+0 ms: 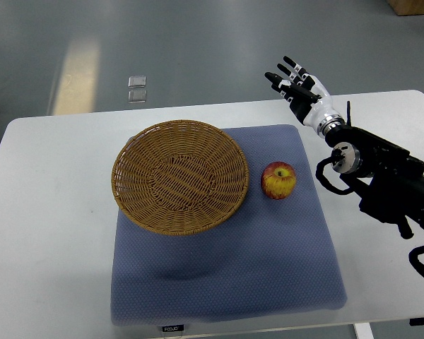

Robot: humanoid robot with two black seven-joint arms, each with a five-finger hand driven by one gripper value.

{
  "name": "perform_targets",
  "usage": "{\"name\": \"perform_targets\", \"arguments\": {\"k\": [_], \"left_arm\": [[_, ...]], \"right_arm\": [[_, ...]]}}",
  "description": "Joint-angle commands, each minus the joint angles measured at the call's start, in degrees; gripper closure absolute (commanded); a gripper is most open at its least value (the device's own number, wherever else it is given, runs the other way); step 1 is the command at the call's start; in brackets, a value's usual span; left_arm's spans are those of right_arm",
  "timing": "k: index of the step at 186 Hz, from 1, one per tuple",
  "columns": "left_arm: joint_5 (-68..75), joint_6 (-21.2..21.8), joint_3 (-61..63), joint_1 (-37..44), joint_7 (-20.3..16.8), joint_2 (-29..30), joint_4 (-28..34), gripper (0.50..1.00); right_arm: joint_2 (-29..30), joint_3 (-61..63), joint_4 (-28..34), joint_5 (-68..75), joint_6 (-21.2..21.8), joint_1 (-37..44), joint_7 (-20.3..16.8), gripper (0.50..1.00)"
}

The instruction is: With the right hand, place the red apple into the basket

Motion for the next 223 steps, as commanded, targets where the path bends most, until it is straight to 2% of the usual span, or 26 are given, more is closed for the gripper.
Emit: {"name": "perform_targets", "arguments": {"k": [1, 223], "left_arm": [[0.0, -0.08, -0.04, -0.03, 0.0, 0.0, -0.04, 0.5], [0.08, -0.08, 0.58, 0.06, 0.0, 0.0, 0.13, 0.5]], "right_arm": [[0.0, 0.0, -0.02, -0.01, -0.01, -0.01, 0.0, 0.576], [0.17, 0.18, -0.19, 0.08, -0.44, -0.1, 0.0, 0.576]]}}
